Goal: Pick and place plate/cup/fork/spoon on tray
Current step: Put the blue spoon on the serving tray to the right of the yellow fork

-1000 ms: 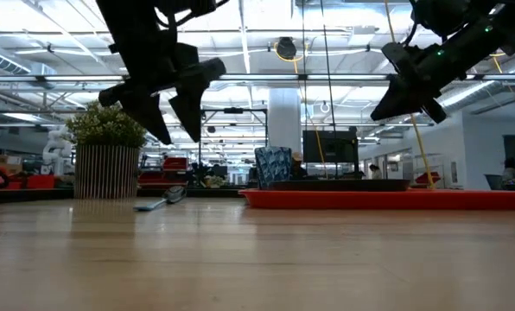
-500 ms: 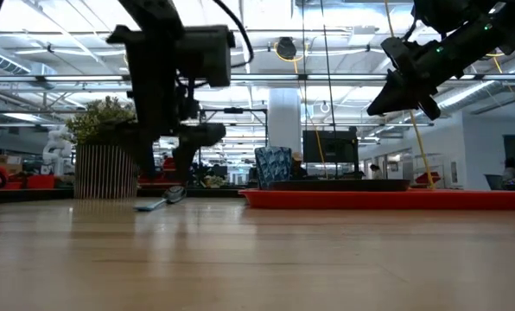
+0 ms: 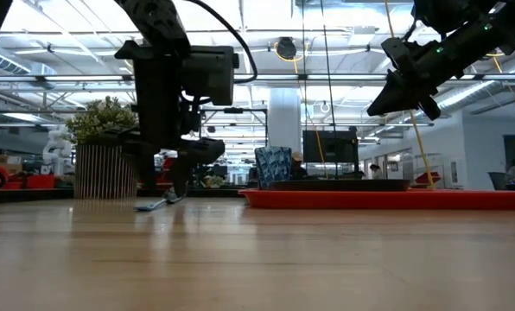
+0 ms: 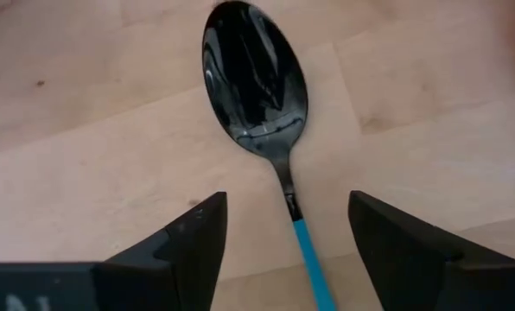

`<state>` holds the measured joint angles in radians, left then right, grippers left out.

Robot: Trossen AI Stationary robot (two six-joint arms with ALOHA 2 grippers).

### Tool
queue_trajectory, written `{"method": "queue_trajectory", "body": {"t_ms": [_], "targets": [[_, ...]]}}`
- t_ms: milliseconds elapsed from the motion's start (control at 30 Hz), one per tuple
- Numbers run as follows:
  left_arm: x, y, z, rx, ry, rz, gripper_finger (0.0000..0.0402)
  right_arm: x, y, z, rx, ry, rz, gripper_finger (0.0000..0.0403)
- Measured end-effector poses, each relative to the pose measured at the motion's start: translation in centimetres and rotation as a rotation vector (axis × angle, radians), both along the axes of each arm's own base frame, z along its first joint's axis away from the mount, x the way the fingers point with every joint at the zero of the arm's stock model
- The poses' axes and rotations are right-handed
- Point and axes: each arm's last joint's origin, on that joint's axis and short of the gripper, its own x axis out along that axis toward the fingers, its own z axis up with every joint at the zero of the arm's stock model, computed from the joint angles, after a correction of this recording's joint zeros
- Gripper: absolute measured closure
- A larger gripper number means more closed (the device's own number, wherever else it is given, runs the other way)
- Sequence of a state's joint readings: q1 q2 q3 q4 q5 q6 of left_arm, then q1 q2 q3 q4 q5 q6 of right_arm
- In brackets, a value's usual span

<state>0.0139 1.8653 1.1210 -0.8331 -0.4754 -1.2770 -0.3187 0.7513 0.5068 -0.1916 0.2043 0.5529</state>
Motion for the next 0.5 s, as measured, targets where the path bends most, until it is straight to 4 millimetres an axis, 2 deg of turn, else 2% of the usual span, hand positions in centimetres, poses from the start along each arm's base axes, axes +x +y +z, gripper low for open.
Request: {"method": "queue_trajectory", "body": {"t_ms": [300,500], "targets": [[-0.6,0.1,-0.8,-0.007,-0.005,0.038,0.0253,0.0,0.1,0.0,0.007,0.003,0.027,0.0403],[-1.4,0.0,-2.0,-0.014,-0.033,0.051,0.0275,0.0,0.1,0.0,0.007,0.002,0.027,0.0403]]}}
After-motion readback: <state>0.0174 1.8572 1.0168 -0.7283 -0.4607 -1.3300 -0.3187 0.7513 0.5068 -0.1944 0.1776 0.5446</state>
